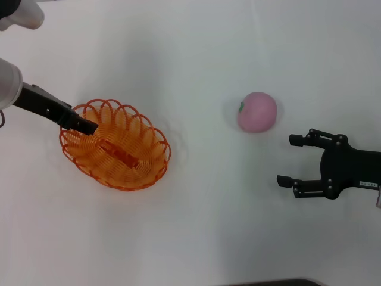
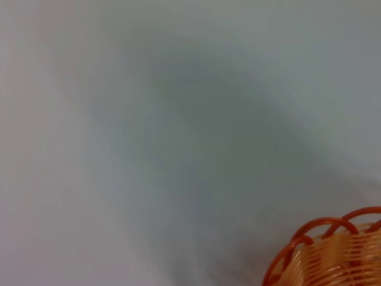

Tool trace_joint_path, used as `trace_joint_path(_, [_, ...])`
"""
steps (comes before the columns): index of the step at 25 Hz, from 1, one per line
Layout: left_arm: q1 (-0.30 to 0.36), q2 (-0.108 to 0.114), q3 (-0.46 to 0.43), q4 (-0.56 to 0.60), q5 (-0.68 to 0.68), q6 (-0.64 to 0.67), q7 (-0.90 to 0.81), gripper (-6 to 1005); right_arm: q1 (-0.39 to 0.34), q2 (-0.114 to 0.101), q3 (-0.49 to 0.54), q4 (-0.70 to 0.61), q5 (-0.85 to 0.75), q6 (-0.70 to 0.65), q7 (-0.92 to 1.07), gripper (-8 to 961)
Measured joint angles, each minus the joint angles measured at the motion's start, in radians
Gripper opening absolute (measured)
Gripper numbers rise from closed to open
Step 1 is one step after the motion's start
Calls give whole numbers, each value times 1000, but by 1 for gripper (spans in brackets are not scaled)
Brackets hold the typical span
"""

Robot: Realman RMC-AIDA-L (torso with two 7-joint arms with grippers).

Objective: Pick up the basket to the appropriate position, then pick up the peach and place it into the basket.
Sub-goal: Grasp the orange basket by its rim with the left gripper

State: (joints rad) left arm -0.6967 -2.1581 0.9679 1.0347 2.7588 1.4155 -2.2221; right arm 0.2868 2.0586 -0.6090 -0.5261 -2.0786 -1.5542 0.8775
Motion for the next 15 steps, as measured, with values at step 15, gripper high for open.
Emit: trace_joint_path(15, [8,-3,42,13,16,-8,-42,453,3,0,0,2,0,4,1,941])
